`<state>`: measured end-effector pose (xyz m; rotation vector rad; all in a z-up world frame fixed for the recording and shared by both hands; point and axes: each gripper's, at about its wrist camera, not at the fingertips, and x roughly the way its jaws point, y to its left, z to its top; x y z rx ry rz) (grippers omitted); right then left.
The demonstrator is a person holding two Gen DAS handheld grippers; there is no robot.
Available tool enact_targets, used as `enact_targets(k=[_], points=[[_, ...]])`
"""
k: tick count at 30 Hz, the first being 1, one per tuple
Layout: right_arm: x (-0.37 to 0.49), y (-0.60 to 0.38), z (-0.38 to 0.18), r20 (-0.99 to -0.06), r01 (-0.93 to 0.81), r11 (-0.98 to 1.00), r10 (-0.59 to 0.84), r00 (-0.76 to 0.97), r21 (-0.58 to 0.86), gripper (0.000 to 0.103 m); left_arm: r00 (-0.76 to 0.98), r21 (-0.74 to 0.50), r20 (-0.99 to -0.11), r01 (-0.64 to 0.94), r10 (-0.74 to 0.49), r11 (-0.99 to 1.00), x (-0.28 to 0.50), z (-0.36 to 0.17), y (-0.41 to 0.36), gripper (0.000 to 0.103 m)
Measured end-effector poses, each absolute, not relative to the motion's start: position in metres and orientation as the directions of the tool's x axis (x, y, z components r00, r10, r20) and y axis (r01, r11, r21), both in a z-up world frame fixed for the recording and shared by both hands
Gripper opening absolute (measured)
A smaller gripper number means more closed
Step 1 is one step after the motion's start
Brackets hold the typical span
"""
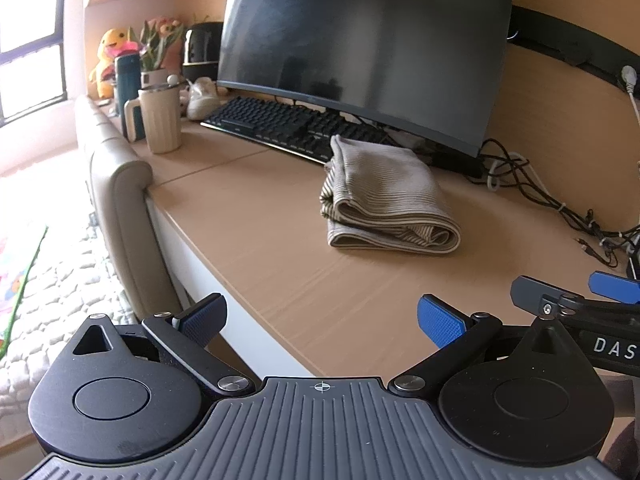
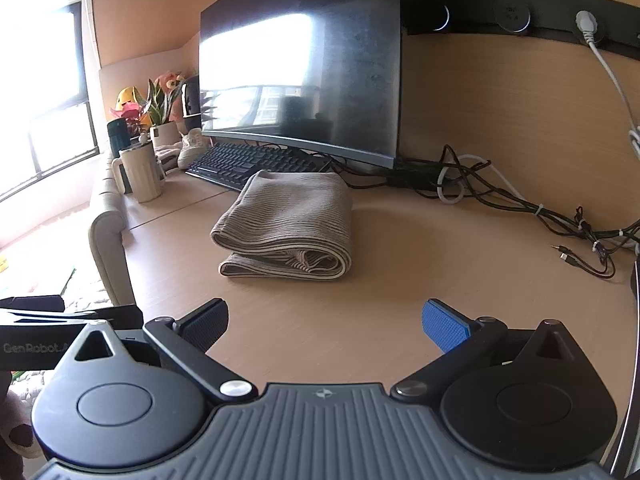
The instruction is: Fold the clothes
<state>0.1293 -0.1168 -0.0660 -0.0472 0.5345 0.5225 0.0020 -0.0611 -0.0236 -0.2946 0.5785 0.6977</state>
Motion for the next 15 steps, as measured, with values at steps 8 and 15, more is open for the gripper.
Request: enact_targets(k=[8, 15], points=[[0.1306, -0.1181, -0.0668, -0.501, -0.483, 0.872, 0.456, 0.735, 0.084, 0.103, 0.627, -0.074, -0.596, -0.666, 0.502, 0.742, 0.0042, -0.0228, -0.0613, 0.103], [0.1331, -0.1206, -0.0634, -0.499, -0.472, 0.877, 0.450, 0.741, 0.089, 0.103, 0.633, -0.074, -0.601, -0.653, 0.489, 0.754, 0.0087, -0.0220, -0.0605, 0.103]])
